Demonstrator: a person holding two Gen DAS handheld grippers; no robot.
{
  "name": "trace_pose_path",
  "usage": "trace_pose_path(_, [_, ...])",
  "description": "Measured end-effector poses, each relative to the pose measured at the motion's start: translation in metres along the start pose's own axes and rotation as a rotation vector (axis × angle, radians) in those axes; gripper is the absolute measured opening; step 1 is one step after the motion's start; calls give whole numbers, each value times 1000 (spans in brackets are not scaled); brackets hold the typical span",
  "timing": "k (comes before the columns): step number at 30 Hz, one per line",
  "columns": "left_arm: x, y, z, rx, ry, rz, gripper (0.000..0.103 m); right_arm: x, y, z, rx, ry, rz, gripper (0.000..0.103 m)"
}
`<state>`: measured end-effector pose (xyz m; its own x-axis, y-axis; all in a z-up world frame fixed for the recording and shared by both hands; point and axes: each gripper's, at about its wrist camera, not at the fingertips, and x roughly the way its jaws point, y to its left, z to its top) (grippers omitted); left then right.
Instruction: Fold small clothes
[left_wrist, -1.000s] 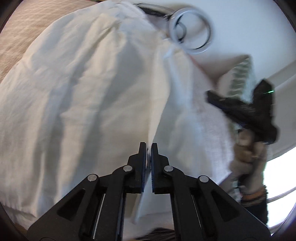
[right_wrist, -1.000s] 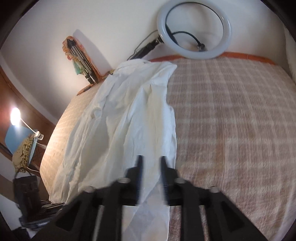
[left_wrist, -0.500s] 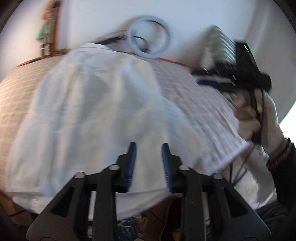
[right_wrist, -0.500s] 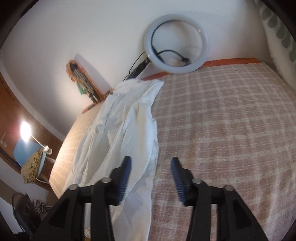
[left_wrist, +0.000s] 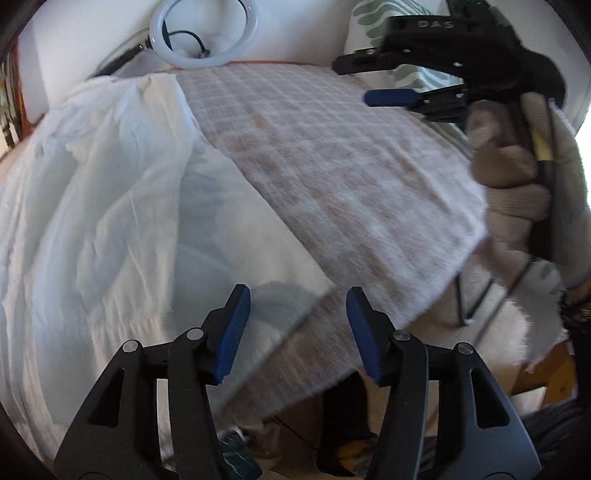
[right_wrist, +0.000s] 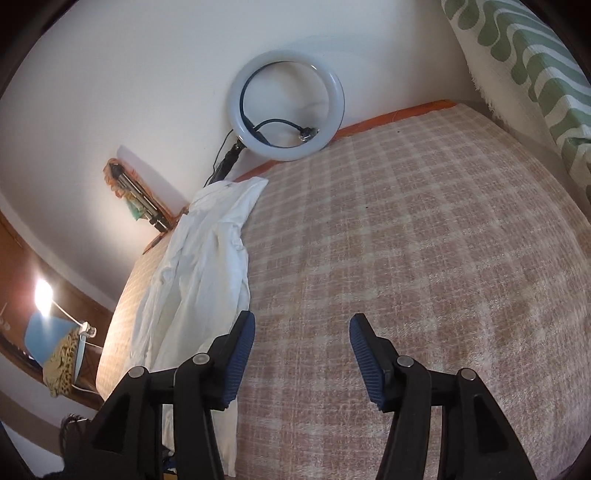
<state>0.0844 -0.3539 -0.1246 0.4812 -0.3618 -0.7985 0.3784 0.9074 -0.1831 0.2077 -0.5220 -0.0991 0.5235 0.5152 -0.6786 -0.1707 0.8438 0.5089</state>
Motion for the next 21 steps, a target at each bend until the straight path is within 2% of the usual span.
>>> trace_pose_path(1, [3, 1, 2, 7, -14, 21, 56, 1, 0, 0, 1, -1, 2, 57])
trace_pose_path(3, [5, 5, 3, 1, -38, 35, 44, 4, 0, 1, 3, 1, 10, 57])
trace_pose_path(5, [6, 14, 4, -32, -57, -6, 7, 9, 3, 1, -5, 9, 18, 57])
trace_pose_path(7, [7, 28, 7, -85, -49, -66, 5, 16, 10, 1, -23, 20, 19, 57])
trace_pose_path(11, [-21, 50, 8, -160, -97, -117, 4, 34, 25, 4, -47, 38, 23, 57])
trace_pose_path(16, [-63, 73, 4, -218, -166, -140, 4, 72, 40, 19, -19, 77, 42, 60])
trace_pose_path(21, [-72, 84, 0, -247, -176, -139, 4, 122, 66, 37, 12, 129, 102, 62])
